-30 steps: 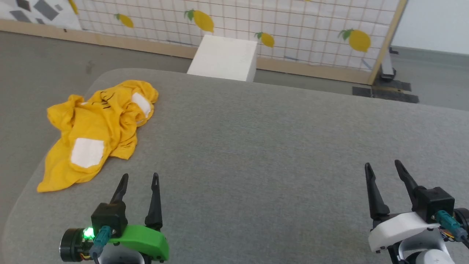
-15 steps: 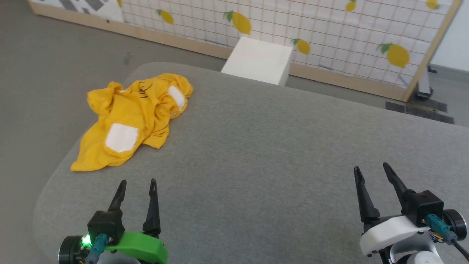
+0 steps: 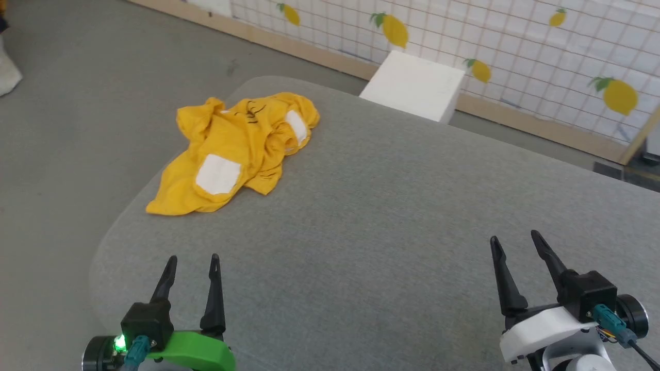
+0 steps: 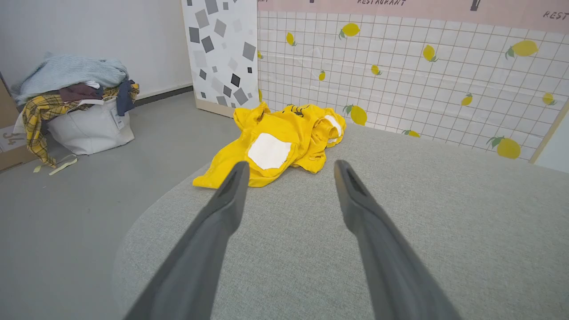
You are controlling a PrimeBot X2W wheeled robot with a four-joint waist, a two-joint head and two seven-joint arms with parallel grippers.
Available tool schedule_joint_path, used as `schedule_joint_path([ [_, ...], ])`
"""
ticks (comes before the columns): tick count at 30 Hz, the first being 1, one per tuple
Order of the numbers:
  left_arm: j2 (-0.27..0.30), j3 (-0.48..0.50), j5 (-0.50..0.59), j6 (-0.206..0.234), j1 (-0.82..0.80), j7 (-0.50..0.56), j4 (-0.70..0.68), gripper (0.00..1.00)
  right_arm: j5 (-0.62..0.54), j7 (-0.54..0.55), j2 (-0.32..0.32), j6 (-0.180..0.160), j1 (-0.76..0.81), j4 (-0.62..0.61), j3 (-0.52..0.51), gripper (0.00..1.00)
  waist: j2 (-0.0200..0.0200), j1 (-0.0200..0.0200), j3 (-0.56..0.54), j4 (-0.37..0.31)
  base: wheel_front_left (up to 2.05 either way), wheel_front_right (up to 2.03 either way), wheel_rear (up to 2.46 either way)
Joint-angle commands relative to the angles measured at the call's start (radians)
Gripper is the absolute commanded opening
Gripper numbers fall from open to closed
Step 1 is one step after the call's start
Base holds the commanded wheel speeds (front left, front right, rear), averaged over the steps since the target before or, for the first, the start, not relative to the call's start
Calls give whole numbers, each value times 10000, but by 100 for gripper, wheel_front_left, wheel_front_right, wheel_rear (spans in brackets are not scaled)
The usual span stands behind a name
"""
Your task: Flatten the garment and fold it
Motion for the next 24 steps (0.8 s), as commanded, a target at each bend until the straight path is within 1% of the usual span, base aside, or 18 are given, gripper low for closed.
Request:
schedule_joint_path([
  [1,-42,-17,-49,-31,214,-106,4,100,78,-126,8,-14,138,61,3,100,0,0,39,294,0,0,0],
  [9,-46,-49,-139,-21,327,-274,39,100,77,-271,9,-15,153,167,35,100,0,0,5,817,0,0,0],
  [24,-54,-154,-352,13,456,-584,81,100,37,-548,11,-17,173,353,-1,100,0,0,0,1371,0,0,0],
])
